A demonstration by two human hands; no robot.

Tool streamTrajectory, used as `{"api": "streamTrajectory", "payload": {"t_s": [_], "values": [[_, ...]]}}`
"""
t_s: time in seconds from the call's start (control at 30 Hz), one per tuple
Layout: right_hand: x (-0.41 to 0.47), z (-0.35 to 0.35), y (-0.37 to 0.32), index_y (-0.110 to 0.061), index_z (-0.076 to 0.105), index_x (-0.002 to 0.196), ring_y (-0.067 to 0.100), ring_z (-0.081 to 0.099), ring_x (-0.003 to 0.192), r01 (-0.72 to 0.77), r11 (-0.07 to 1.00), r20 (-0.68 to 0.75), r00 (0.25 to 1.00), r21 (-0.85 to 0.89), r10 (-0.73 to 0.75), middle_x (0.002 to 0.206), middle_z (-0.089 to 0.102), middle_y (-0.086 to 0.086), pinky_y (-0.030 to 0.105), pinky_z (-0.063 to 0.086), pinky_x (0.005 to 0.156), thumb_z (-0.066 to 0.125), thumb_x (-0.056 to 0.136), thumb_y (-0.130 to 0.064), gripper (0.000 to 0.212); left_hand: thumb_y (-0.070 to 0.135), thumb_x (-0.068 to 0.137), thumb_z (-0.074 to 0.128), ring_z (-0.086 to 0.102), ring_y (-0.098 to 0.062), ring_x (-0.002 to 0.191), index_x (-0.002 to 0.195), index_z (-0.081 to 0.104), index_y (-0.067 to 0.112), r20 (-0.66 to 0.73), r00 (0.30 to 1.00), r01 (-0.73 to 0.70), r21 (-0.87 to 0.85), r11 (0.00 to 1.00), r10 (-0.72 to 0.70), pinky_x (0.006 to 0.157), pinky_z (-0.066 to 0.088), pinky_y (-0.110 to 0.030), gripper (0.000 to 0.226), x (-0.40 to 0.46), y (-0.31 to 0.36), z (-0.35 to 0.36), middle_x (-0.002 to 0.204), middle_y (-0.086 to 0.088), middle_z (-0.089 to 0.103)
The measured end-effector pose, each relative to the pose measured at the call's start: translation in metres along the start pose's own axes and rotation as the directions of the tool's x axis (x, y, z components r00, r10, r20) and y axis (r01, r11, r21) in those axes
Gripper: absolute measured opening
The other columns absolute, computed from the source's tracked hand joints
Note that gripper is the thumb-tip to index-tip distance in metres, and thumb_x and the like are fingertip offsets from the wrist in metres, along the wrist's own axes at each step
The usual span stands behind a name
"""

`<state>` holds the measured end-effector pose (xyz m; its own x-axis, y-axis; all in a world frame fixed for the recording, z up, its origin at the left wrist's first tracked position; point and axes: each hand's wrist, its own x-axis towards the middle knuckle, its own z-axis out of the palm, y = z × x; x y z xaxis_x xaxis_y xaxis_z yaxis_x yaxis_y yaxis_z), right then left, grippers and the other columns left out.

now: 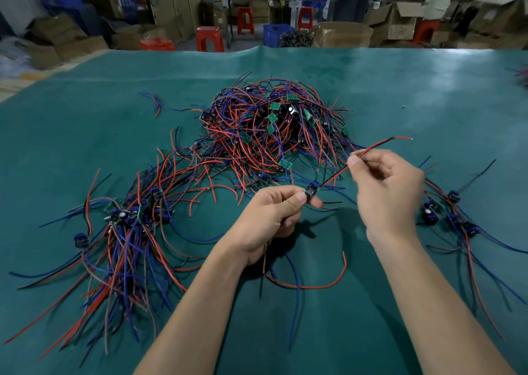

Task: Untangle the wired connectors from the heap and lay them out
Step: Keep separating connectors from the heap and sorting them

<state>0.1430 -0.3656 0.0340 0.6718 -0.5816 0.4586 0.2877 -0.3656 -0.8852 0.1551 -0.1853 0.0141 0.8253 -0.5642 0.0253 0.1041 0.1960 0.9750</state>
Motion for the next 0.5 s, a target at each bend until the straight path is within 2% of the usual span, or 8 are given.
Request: {"api": "streamTrajectory", "payload": {"t_s": [0.2,0.3,0.37,0.43,0.5], "values": [[0.018,-0.018,0.007,-0.028,0.070,0.077,0.013,0.060,0.063,-0.094,0.986,-0.231,0.965,0.139,0.124,0.077,0.071,-0.005,0.038,0.047,0.064,0.069,0.086,-0.022,0.011,0.016,0.105,0.046,0.016,-0.009,0.049,0.095,0.069,0.007,-0.004,1.000,0.001,0.035,0.999,-0.001,0.046,0.012,-0.022,0.027,0.000,0.001,0.001,0.051,0.005,0.032],[0.019,-0.018,0.008,-0.023,0.067,0.086,0.014,0.056,0.055,-0.124,0.977,-0.377,0.908,0.175,0.183,0.078,0.069,0.001,0.036,0.044,0.056,0.063,0.094,-0.021,0.010,0.013,0.106,0.043,0.021,-0.007,0.045,0.098,0.067,0.004,-0.069,0.998,-0.002,-0.036,0.999,0.000,0.044,0.017,-0.019,0.027,0.001,0.001,0.001,0.052,0.003,0.034],[0.018,-0.015,0.008,-0.021,0.065,0.086,0.012,0.053,0.049,-0.190,0.953,-0.406,0.872,0.236,0.274,0.076,0.069,-0.001,0.031,0.040,0.048,0.061,0.096,-0.022,0.010,0.011,0.107,0.040,0.023,-0.006,0.042,0.102,0.063,0.001,-0.124,0.992,-0.019,-0.108,0.994,0.006,0.042,0.019,-0.018,0.026,0.002,0.001,0.000,0.053,0.002,0.038],[0.013,-0.011,0.007,-0.019,0.066,0.079,0.009,0.049,0.044,-0.290,0.925,-0.258,0.900,0.246,0.351,0.068,0.069,-0.002,0.025,0.033,0.041,0.064,0.094,-0.024,0.016,0.010,0.107,0.038,0.023,-0.006,0.040,0.105,0.061,0.000,-0.153,0.988,-0.044,-0.149,0.988,0.021,0.043,0.018,-0.018,0.025,0.003,0.002,0.000,0.054,0.001,0.044],[0.001,0.000,0.002,-0.015,0.070,0.075,0.008,0.051,0.047,-0.340,0.932,0.063,0.940,0.127,0.334,0.065,0.071,-0.003,0.022,0.034,0.040,0.068,0.092,-0.030,0.023,0.010,0.106,0.040,0.027,-0.006,0.041,0.107,0.060,-0.001,-0.150,0.989,-0.045,-0.155,0.987,0.022,0.044,0.021,-0.018,0.023,0.002,0.003,0.001,0.057,0.000,0.050]]}}
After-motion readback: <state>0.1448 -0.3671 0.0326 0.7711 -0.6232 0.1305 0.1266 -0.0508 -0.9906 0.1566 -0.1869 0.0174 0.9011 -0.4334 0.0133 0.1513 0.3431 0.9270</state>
